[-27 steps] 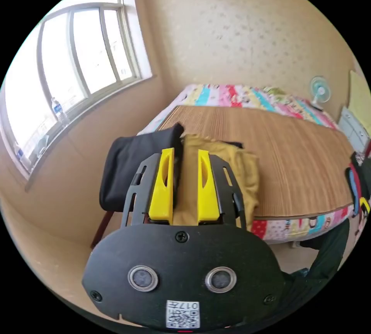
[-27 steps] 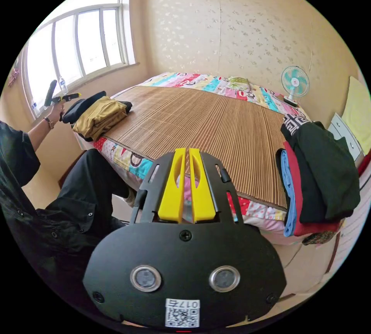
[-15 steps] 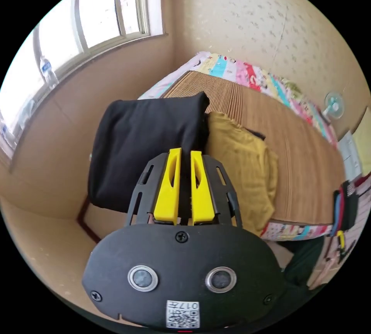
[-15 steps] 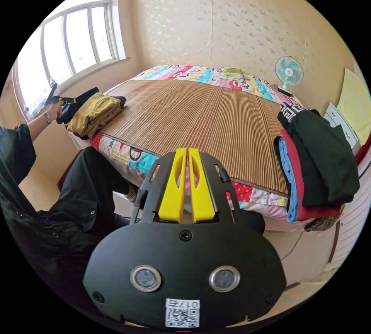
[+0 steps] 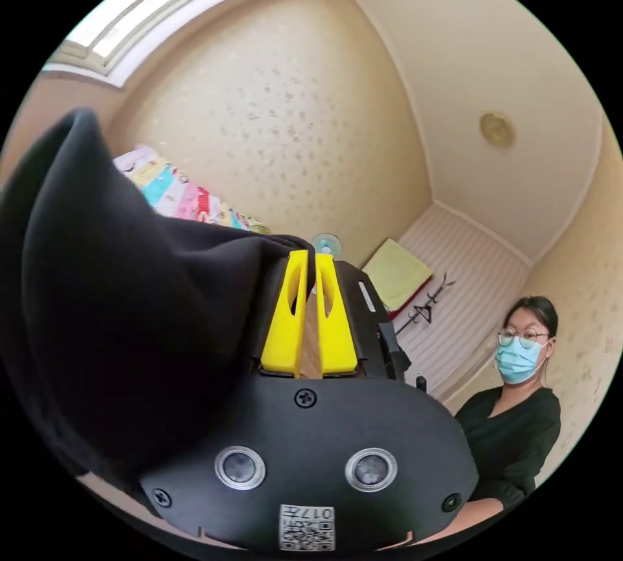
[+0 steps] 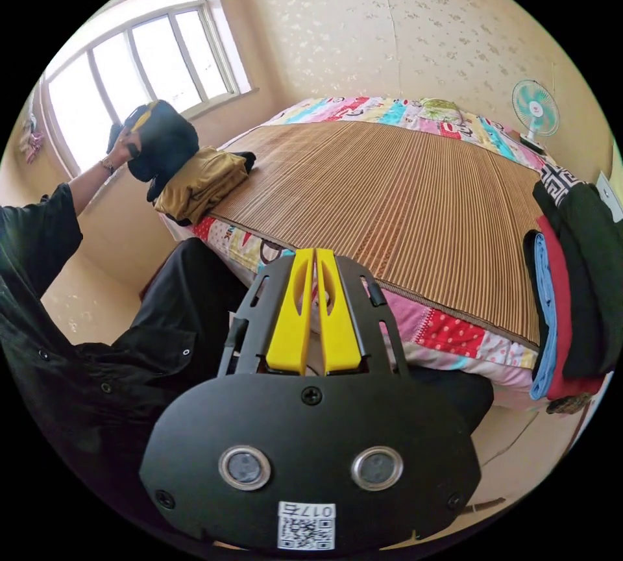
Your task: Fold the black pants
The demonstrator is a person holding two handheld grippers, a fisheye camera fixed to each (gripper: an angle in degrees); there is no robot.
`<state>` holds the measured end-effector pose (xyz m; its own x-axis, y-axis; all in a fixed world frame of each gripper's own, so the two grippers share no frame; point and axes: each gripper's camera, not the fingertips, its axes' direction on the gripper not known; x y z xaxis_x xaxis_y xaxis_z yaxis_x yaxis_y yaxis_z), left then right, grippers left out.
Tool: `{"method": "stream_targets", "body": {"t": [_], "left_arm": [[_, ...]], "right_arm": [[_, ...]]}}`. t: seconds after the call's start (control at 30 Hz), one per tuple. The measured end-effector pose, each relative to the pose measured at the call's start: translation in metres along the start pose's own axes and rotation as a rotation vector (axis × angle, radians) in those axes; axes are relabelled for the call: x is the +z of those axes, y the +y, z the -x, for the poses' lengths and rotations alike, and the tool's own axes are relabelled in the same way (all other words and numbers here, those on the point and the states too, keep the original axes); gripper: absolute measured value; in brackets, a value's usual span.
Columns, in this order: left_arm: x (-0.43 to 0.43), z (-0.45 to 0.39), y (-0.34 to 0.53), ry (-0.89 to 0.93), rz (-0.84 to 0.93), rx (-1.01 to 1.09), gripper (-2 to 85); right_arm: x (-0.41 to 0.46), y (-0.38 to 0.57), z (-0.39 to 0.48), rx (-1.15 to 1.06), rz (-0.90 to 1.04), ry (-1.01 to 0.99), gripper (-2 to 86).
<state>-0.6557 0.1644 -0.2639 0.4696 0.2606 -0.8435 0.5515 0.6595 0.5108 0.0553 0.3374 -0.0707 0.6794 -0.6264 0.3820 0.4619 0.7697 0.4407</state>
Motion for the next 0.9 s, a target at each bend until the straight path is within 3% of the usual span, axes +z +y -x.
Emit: {"method": "stream_targets", "body": {"t": [0.27, 0.4, 0.57, 0.67, 0.8, 0.9], "left_arm": [[0.217, -0.116, 0.039, 0.567, 0.149, 0.283, -0.2], [0.326, -0.124, 0.103, 0.716, 0.24, 0.207, 0.0], [0.467, -0.12, 0.221, 0.441, 0.484, -0.011, 1.0], [0.495, -0.13, 0.257, 0.324, 0.569, -0.022, 3.4], [0.463, -0.155, 0.276, 0.165, 0.599, 0.08, 12.6], [0.383, -0.178, 0.269, 0.086, 0.522, 0.182, 13.0]], "right_arm": [[0.013, 0.028, -0.051, 0.181, -0.011, -0.055, 0.5], [0.021, 0.033, -0.062, 0.233, -0.011, -0.1, 0.5], [0.031, 0.038, -0.07, 0.271, -0.014, -0.077, 0.6], [0.037, 0.041, -0.078, 0.314, -0.004, -0.097, 1.0], [0.041, 0.042, -0.075, 0.269, -0.023, -0.137, 2.1], [0.042, 0.036, -0.057, 0.116, -0.064, -0.218, 4.2]]}}
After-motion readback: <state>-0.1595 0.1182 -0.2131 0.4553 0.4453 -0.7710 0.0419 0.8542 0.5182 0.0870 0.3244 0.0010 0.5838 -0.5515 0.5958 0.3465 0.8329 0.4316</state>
